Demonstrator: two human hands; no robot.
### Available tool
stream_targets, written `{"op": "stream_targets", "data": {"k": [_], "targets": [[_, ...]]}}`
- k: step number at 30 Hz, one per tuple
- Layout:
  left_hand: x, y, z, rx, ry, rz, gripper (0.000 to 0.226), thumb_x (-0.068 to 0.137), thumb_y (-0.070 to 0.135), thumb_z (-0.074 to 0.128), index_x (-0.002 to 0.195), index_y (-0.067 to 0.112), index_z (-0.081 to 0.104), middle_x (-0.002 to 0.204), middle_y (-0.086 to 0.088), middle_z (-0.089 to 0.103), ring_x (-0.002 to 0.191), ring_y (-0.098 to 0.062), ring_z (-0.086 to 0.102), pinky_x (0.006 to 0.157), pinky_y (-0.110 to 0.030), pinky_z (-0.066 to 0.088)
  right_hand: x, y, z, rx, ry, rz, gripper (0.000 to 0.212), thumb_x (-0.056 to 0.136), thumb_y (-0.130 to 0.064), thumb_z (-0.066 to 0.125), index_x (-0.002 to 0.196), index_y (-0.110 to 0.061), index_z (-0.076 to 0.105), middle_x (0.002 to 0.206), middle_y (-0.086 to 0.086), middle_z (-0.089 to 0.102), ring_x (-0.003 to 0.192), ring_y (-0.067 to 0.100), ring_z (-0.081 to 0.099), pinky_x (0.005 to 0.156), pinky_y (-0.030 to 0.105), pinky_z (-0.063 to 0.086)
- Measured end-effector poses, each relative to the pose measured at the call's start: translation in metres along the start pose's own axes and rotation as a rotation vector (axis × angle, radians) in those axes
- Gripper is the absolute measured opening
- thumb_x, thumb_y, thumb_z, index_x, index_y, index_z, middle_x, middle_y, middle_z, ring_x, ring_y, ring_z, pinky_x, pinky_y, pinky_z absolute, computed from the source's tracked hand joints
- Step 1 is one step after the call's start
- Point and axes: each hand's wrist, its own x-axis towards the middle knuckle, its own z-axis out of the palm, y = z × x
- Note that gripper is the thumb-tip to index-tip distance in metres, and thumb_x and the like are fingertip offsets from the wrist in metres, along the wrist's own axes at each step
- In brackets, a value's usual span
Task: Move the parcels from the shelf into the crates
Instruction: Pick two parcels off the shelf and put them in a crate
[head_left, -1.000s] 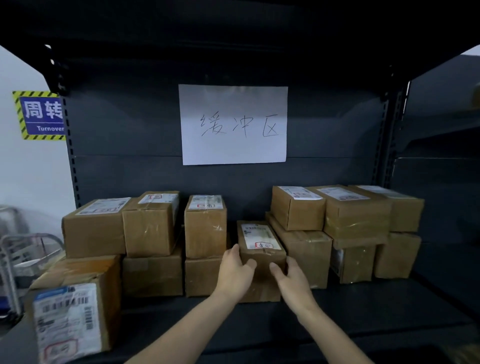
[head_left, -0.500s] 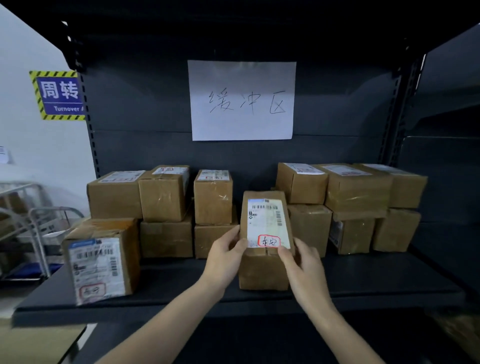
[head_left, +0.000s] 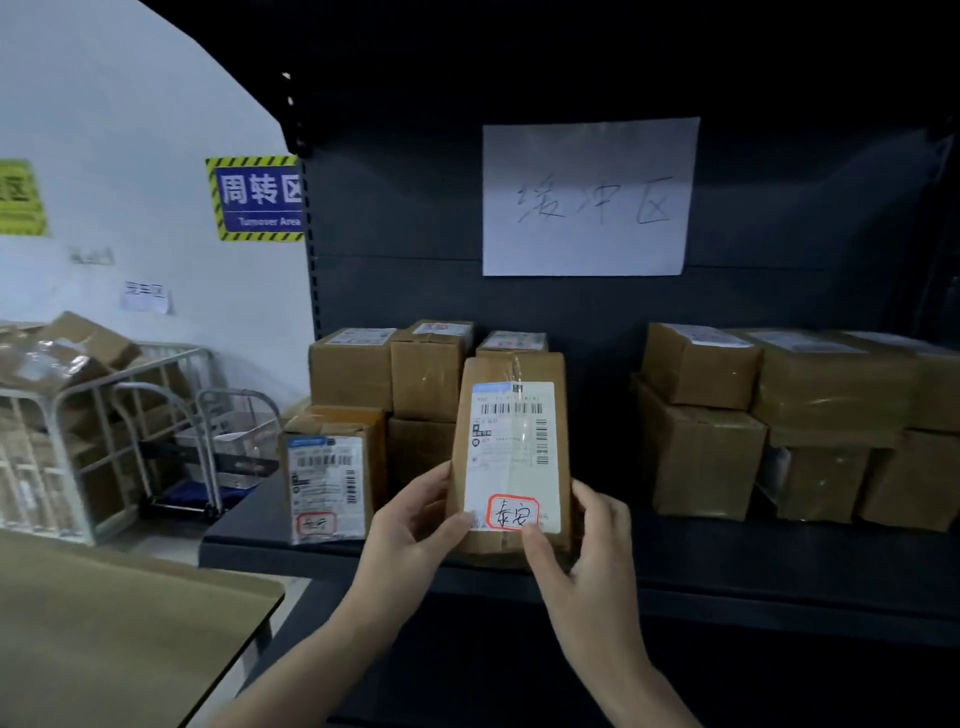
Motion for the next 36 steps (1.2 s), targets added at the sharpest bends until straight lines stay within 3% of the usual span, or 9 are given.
{"op": "stream_targets", "data": {"k": [3,7,10,15,20,24,26,28,36], "targets": [[0.002,-0.005,-0.020,0.034,0.074,0.025,0.049,0.083,0.003,0.063,0.113,0.041,0.051,0.114,0.011,0.065,0.110,-0.006,0.061,0.089,-0.026,0.053,0.011,-0.004,0.022,0.062,-0.059,-0.030,0.055,0.085,-0.029,0.063,0.134,-0.021,0.039,0.120,-0.014,0.034,0.115,0.002,0.043,0.078,0.007,0.042],[0.006,-0.017,-0.033,0.129,0.196,0.053,0.052,0.081,0.000,0.066,0.103,0.043,0.047,0.107,0.021,0.058,0.104,0.001,0.057,0.085,-0.013,0.050,0.021,-0.001,0.052,0.100,-0.126,-0.036,0.056,0.085,-0.023,0.064,0.135,-0.015,0.040,0.121,-0.011,0.036,0.115,0.002,0.040,0.094,0.018,0.043],[0.008,-0.033,-0.038,0.199,0.229,0.038,0.053,0.079,-0.001,0.068,0.100,0.042,0.045,0.108,0.021,0.054,0.110,-0.004,0.054,0.095,-0.024,0.048,0.021,0.006,0.067,0.096,-0.157,-0.037,0.055,0.085,-0.018,0.066,0.134,-0.011,0.040,0.122,-0.006,0.040,0.112,0.003,0.040,0.095,0.017,0.038],[0.014,-0.050,-0.035,0.394,0.218,0.072,0.045,0.080,0.001,0.067,0.105,0.029,0.044,0.100,0.025,0.049,0.097,0.006,0.051,0.075,-0.005,0.047,0.020,0.021,0.080,0.090,-0.171,0.011,0.055,0.083,-0.016,0.068,0.131,-0.012,0.042,0.116,-0.009,0.042,0.108,-0.001,0.041,0.096,0.020,0.041],[0.019,-0.067,-0.034,0.623,0.162,-0.007,0.053,0.085,0.013,0.062,0.132,0.018,0.037,0.127,0.004,0.052,0.120,-0.013,0.051,0.098,-0.032,0.048,0.018,0.038,0.083,-0.016,-0.243,0.060,0.062,0.085,-0.020,0.066,0.138,-0.012,0.034,0.134,0.000,0.042,0.122,0.008,0.041,0.098,0.016,0.033],[0.013,-0.071,-0.044,0.956,0.085,0.055,0.059,0.089,0.028,0.058,0.140,0.018,0.031,0.137,0.004,0.045,0.125,-0.015,0.046,0.100,-0.029,0.041,0.020,0.052,0.077,-0.067,-0.286,0.041,0.064,0.083,-0.022,0.067,0.138,-0.015,0.034,0.136,0.000,0.041,0.123,0.010,0.043,0.101,0.021,0.037],[0.007,-0.072,-0.054,1.189,0.085,0.148,0.061,0.078,0.039,0.068,0.131,0.018,0.047,0.125,0.006,0.055,0.117,-0.016,0.054,0.098,-0.030,0.043,0.023,0.057,0.073,-0.097,-0.296,0.018,0.063,0.083,-0.024,0.067,0.138,-0.018,0.035,0.136,-0.001,0.042,0.124,0.009,0.043,0.102,0.024,0.038],[0.003,-0.079,-0.066,1.369,0.092,0.219,0.060,0.054,0.051,0.082,0.103,0.021,0.065,0.096,0.008,0.066,0.090,-0.013,0.066,0.077,-0.028,0.053,0.026,0.060,0.071,-0.154,-0.324,-0.015,0.064,0.085,-0.028,0.065,0.139,-0.020,0.034,0.137,-0.003,0.041,0.125,0.010,0.042,0.102,0.026,0.039],[0.003,-0.086,-0.117,1.575,0.238,0.155,0.057,0.042,0.062,0.081,0.077,0.019,0.066,0.071,0.004,0.059,0.065,-0.017,0.061,0.059,-0.030,0.052,0.040,0.054,0.079,-0.176,-0.408,-0.068,0.057,0.086,-0.039,0.061,0.136,-0.023,0.039,0.134,-0.003,0.045,0.122,0.011,0.044,0.098,0.026,0.041]]}}
